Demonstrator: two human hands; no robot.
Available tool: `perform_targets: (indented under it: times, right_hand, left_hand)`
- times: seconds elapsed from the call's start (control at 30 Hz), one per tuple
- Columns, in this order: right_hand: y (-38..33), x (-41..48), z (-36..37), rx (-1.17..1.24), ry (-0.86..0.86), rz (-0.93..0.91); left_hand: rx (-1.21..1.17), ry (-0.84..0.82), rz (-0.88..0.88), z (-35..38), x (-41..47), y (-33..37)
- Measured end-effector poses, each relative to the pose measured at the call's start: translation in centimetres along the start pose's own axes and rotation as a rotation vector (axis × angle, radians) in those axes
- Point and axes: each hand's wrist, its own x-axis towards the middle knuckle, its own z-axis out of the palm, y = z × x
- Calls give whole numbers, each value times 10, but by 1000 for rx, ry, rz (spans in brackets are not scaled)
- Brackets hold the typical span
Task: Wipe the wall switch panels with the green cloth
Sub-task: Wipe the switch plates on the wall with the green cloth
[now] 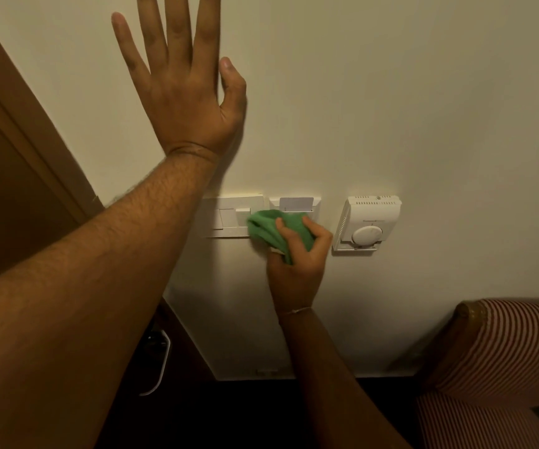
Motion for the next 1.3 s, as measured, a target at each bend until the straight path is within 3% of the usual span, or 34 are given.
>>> perform_targets:
  times: [0.1,0.2,0.37,0.6,0.83,1.07,1.3]
  right_hand:
    - [11,9,-14,23,88,126]
    - [10,14,-22,16,61,103]
    - [-13,37,-54,34,59,-71]
    - [-67,150,-108,-115,157,-341]
    - [-116,229,-167,-194,219,-393]
    - [-8,201,-270,-361,224,-240]
    - [167,83,-396,-589,45,72]
  left_hand:
    - [24,8,7,0,-2,0]
    - [7,-5,26,0,2,2]
    - [-69,-149,35,-25,12,5]
    - [-70,-394,-4,-75,18,26]
    - [-201,-411,-60,-117,15,104]
    - [-471,-645,38,-153,-119,249]
    - [-541,-1026,186,-188,-289,352]
